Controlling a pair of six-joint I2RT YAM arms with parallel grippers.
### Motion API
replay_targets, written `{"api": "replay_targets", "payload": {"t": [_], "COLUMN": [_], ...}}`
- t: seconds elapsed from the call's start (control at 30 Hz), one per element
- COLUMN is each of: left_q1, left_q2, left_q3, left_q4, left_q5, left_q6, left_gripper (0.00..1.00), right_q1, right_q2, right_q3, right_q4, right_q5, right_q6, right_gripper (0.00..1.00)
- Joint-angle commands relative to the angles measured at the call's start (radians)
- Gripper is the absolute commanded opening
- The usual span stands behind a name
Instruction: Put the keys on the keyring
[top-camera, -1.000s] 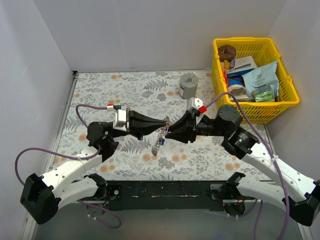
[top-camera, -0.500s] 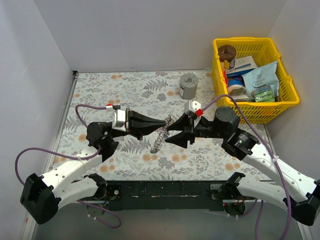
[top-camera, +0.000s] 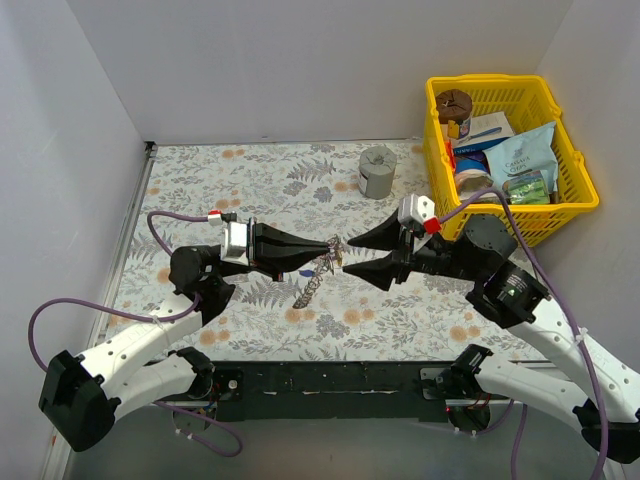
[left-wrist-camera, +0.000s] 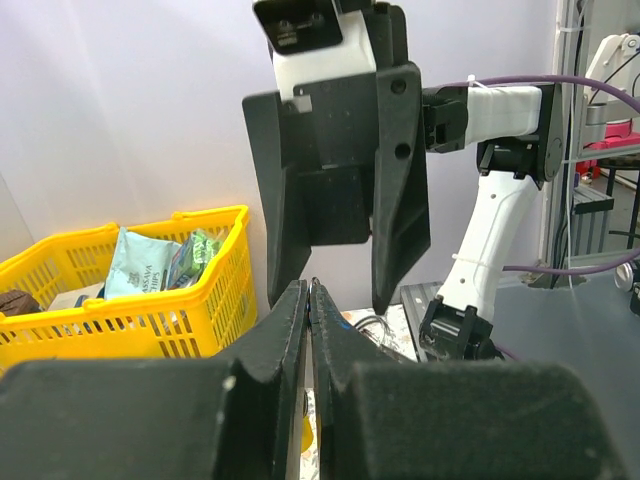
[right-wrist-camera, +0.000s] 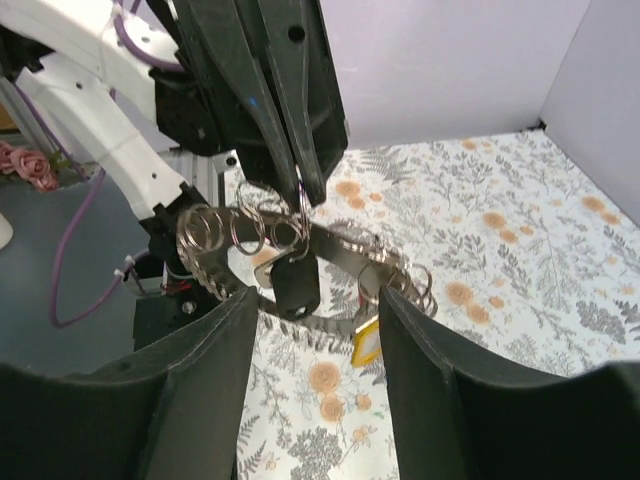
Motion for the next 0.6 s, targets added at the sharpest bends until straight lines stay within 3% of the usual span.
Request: {"api": "replay_targets", "payload": {"t": [0.0,0.57], "left_q1": [-0.002,-0.003], "left_q2": [-0.025,-0.023], "left_q3": [0.016,0.009], "left_q4": [0.037,0.060], "left_q5": [-0.006,-0.007], "left_q6": [0.000,-0.020], "left_gripper": [0.00,0.00], "right_q1": [0.007,0.007], "right_q2": [0.001,0.084], "right_q3": [0.050,0.041], "right_q4": [0.160,0.290], "right_q5": [0.020,-0.049], "right_q6": [0.048,0.137], "right_gripper": [0.58,0.27]}}
